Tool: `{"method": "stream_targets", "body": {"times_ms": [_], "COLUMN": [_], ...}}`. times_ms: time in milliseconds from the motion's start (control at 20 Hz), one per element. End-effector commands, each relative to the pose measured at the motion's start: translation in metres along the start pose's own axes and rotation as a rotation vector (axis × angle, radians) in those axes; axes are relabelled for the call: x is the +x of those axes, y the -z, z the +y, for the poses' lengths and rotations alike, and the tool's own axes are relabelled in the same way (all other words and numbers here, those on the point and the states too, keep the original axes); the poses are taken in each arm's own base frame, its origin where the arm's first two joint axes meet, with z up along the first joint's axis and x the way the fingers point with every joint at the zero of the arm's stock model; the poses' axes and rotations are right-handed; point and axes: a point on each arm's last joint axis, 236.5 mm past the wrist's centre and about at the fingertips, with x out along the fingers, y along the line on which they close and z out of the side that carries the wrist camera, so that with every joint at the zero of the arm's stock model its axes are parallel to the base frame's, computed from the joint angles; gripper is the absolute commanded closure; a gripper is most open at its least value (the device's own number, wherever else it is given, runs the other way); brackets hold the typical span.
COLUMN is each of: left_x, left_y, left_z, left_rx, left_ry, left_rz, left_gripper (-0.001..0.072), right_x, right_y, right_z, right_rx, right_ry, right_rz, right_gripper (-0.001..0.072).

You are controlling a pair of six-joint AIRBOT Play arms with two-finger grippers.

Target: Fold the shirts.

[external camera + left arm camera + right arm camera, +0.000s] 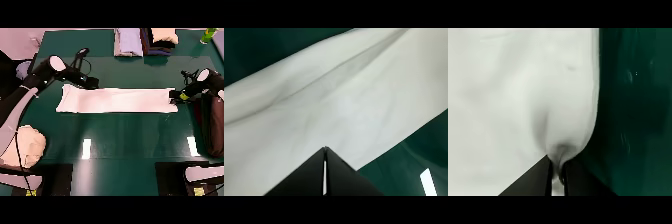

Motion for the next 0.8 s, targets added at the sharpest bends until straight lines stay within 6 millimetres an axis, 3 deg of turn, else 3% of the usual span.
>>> {"method": "stream_targets", "body": {"times_ms": [0, 300, 600, 750], "left_x": [0.028, 0.082, 0.122, 0.129], "left_y": [0.007, 0.024, 0.036, 0.042], "left_z": [-0.016, -0.033, -0.053, -0.057], "left_rx": [0.008, 0.046, 0.066, 0.071], "left_ry": [0.011, 0.035, 0.065, 0.072], "left_rz": [0.022, 0.112, 0.154, 0.168], "left_gripper": [0.0687, 0.0687, 0.0687, 0.0687], "right_x": [-0.017, -0.101, -0.185, -0.224], "right_y": [-0.001, 0.002, 0.011, 0.010], "right_z": [0.010, 0.037, 0.113, 0.151], "right_rx": [-0.041, -0.075, -0.222, -0.298], "right_ry": [-0.001, -0.041, -0.165, -0.205], "right_rz": [-0.037, -0.219, -0.376, -0.445], "right_gripper": [0.0693, 0.0693, 0.0694, 0.0694]}}
